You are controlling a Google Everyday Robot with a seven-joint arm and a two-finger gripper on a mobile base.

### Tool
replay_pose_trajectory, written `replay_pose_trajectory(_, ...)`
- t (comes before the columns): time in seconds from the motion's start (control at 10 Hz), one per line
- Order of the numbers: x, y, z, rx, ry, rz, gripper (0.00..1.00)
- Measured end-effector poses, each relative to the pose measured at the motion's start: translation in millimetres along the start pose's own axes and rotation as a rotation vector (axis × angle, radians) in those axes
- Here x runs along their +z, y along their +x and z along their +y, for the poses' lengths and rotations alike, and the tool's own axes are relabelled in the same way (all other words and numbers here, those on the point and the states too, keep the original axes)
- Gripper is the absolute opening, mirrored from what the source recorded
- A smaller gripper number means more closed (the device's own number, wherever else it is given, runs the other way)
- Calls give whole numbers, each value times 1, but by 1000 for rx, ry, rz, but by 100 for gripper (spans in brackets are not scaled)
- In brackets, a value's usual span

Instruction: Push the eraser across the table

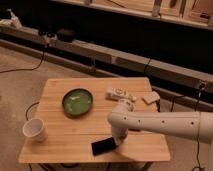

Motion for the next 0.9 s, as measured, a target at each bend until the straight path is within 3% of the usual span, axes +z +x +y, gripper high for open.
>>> replay_pose_trajectory(0.9,-2,-26,0,-71,0,-52,2)
